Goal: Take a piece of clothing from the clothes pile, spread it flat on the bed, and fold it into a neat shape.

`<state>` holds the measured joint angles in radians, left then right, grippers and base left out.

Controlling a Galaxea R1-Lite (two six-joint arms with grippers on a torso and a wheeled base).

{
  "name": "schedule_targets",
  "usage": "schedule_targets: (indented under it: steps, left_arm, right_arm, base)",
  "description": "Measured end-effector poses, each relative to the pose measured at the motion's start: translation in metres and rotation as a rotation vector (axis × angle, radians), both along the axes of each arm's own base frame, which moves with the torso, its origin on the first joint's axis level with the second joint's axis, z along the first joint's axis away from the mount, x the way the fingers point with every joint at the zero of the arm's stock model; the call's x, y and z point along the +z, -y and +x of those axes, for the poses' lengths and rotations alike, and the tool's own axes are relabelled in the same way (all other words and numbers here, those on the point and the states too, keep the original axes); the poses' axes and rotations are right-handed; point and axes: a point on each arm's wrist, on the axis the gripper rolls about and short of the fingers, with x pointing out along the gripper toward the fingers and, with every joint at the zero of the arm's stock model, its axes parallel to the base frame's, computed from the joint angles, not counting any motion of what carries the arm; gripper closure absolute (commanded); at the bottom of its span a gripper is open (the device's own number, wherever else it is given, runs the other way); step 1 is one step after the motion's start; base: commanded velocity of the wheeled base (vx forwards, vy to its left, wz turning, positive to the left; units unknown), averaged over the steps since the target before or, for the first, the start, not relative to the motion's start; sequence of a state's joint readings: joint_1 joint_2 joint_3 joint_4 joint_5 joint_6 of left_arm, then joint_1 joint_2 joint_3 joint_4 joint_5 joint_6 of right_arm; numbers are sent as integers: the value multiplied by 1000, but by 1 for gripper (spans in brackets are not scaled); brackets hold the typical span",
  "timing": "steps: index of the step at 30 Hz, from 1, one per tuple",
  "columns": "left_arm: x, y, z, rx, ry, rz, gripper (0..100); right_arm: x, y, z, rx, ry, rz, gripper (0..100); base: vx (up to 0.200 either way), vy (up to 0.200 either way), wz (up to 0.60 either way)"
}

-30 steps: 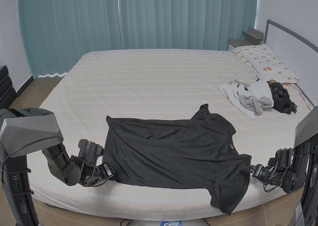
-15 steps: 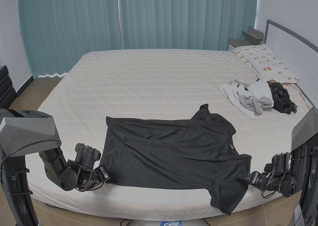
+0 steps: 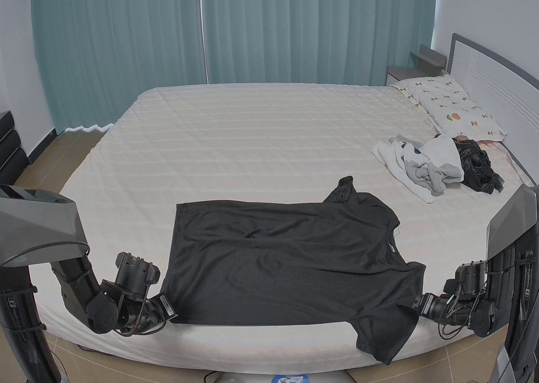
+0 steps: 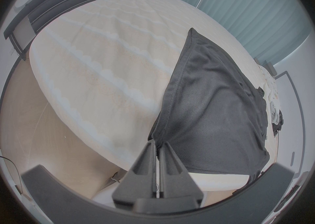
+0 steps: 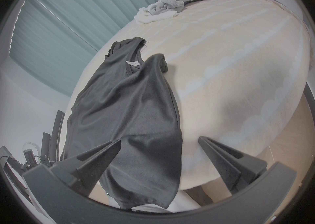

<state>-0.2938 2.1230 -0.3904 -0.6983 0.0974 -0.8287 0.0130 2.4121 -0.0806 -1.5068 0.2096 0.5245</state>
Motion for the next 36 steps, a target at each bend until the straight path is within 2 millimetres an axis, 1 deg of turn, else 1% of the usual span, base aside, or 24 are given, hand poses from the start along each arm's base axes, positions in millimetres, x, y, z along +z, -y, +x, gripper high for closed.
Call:
schedule_targets:
  steps: [3,9,10,15,21,28,36]
  left_arm:
    - [1,-1,-2,2,-2,-1,100]
    - [1,-2,-2,6,-5,-8,100]
    - [1,-3,-2,6,-5,-9,100]
    - [1,-3,-2,7,-7,-11,100]
    - [-1,-4,-6,-1,-22,-3,100]
    - [-3,-6,-14,-48,-48,35,100]
    - [-2,-10,-30,-94,-83,75,100]
  right_arm:
    - [1,-2,4,5,37,5,0]
    - [-3,-10,8,30,44,3,0]
    - [-4,-10,10,31,47,1,100]
    - [-7,-11,11,34,42,-3,100]
    - [-7,-9,2,42,13,-18,100]
    - [-5,-3,-11,76,-23,-58,100]
    - [0,-2,-13,94,-7,-75,100]
  base:
    - [0,0,0]
    - [0,0,0]
    - [0,0,0]
    - [0,0,0]
    - [0,0,0]
    - [0,0,0]
    - [0,0,0]
